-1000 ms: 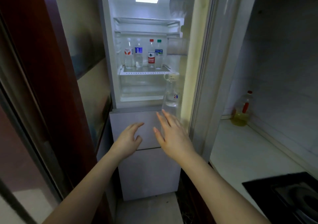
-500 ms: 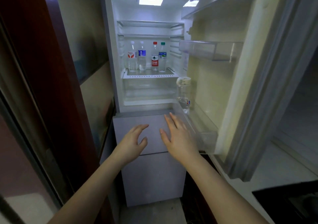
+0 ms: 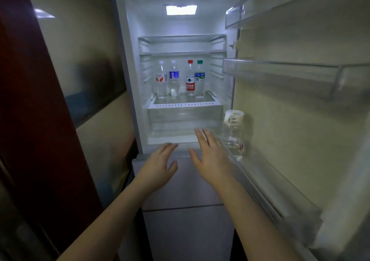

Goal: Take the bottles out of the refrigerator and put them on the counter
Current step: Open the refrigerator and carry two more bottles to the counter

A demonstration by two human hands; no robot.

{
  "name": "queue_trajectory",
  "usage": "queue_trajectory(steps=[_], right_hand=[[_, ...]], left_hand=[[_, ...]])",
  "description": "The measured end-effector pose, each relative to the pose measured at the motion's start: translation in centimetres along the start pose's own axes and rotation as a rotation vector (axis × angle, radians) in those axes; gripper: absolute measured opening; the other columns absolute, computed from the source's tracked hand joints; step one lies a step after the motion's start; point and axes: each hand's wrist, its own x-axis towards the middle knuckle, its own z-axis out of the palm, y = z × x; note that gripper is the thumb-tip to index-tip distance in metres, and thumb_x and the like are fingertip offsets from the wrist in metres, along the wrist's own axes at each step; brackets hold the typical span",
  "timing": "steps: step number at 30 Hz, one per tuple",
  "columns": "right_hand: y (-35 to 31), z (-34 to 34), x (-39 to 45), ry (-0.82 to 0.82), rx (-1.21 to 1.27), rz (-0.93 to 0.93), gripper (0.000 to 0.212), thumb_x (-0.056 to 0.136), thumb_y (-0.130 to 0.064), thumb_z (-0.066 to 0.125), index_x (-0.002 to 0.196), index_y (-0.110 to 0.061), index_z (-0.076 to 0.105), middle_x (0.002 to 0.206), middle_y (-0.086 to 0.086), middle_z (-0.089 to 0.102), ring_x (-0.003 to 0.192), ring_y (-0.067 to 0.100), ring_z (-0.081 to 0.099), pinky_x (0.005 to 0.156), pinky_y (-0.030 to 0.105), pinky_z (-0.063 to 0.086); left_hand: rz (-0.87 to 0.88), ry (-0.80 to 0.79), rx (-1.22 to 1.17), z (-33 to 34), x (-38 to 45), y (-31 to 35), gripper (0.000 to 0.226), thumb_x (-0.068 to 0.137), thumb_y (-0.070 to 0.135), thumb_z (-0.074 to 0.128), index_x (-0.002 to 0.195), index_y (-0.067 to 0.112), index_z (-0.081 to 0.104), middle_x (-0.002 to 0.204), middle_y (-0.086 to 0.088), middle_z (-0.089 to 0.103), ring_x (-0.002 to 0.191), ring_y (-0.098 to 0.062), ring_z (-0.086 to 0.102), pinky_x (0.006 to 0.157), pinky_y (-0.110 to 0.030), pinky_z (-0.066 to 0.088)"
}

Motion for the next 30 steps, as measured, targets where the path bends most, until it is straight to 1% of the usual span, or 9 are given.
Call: queue_trajectory(steps=[3, 5, 9, 15, 19, 23, 27, 30], right_hand=[[0.9, 0.9, 2.6, 0.014, -0.032, -0.019, 0.061, 0.101, -0.045, 0.041, 0.155, -0.022, 0.024, 0.161, 0.006, 0.024, 0.148, 0.025, 0.021, 0.119, 0.037, 0.018], [1.3, 1.5, 4.2, 0.019, -0.017, -0.011, 0.061, 0.102, -0.045, 0.04, 0.155, -0.022, 0.023, 0.162, 0.006, 0.022, 0.149, 0.023, 0.018, 0.119, 0.034, 0.014], [1.7, 2.8, 7.4, 0.028, 0.022, 0.022, 0.061, 0.102, -0.044, 0.04, 0.156, -0.022, 0.022, 0.162, 0.005, 0.021, 0.149, 0.022, 0.016, 0.119, 0.034, 0.014], [3.0, 5.2, 13.5, 0.031, 0.034, 0.023, 0.061, 0.102, -0.044, 0.041, 0.155, -0.02, 0.022, 0.162, 0.006, 0.022, 0.148, 0.023, 0.017, 0.12, 0.036, 0.015], [4.5, 7.6, 18.1, 0.054, 0.034, 0.054, 0.061, 0.101, -0.046, 0.039, 0.155, -0.025, 0.021, 0.162, 0.002, 0.02, 0.149, 0.021, 0.014, 0.119, 0.04, 0.018], [5.3, 10.0, 22.6, 0.064, 0.016, 0.079, 0.061, 0.1, -0.045, 0.042, 0.154, -0.026, 0.021, 0.162, 0.002, 0.019, 0.149, 0.022, 0.014, 0.119, 0.044, 0.019], [6.4, 11.7, 26.5, 0.119, -0.01, 0.109, 0.062, 0.099, -0.044, 0.044, 0.154, -0.025, 0.022, 0.159, 0.003, 0.025, 0.146, 0.022, 0.019, 0.118, 0.041, 0.018], [7.3, 12.8, 29.1, 0.121, -0.022, 0.172, 0.061, 0.099, -0.044, 0.044, 0.153, -0.026, 0.022, 0.16, 0.001, 0.025, 0.147, 0.022, 0.019, 0.118, 0.043, 0.019]], left_hand=[[0.004, 0.055, 0.107, -0.3, 2.6, 0.3, 0.058, 0.098, 0.031, 0.051, 0.151, 0.019, 0.032, 0.156, -0.001, 0.033, 0.141, -0.019, 0.034, 0.113, -0.031, 0.028], [-0.024, 0.088, 0.143, -0.8, 4.2, 0.4, 0.06, 0.098, 0.033, 0.05, 0.152, 0.019, 0.029, 0.157, -0.002, 0.032, 0.14, -0.02, 0.034, 0.114, -0.035, 0.03], [-0.026, 0.127, 0.182, -1.5, 7.0, -0.4, 0.06, 0.098, 0.032, 0.05, 0.152, 0.017, 0.028, 0.155, -0.003, 0.034, 0.136, -0.022, 0.038, 0.111, -0.036, 0.033], [-0.042, 0.13, 0.188, -1.5, 12.4, -4.0, 0.062, 0.097, 0.032, 0.05, 0.152, 0.018, 0.027, 0.155, -0.004, 0.033, 0.139, -0.023, 0.035, 0.112, -0.042, 0.034], [0.002, 0.17, 0.179, -0.9, 17.3, -6.9, 0.062, 0.096, 0.035, 0.051, 0.152, 0.021, 0.027, 0.156, -0.001, 0.032, 0.14, -0.021, 0.033, 0.113, -0.045, 0.034], [0.048, 0.216, 0.191, -0.2, 22.5, -9.6, 0.063, 0.094, 0.036, 0.054, 0.151, 0.023, 0.03, 0.155, -0.004, 0.034, 0.141, -0.022, 0.031, 0.113, -0.047, 0.032], [0.07, 0.238, 0.231, 0.8, 26.8, -11.7, 0.065, 0.092, 0.039, 0.054, 0.15, 0.025, 0.029, 0.155, -0.004, 0.033, 0.142, -0.023, 0.029, 0.112, -0.047, 0.03], [0.058, 0.236, 0.239, 1.6, 29.6, -12.9, 0.066, 0.092, 0.042, 0.052, 0.151, 0.026, 0.027, 0.155, -0.004, 0.033, 0.142, -0.022, 0.029, 0.112, -0.047, 0.031]])
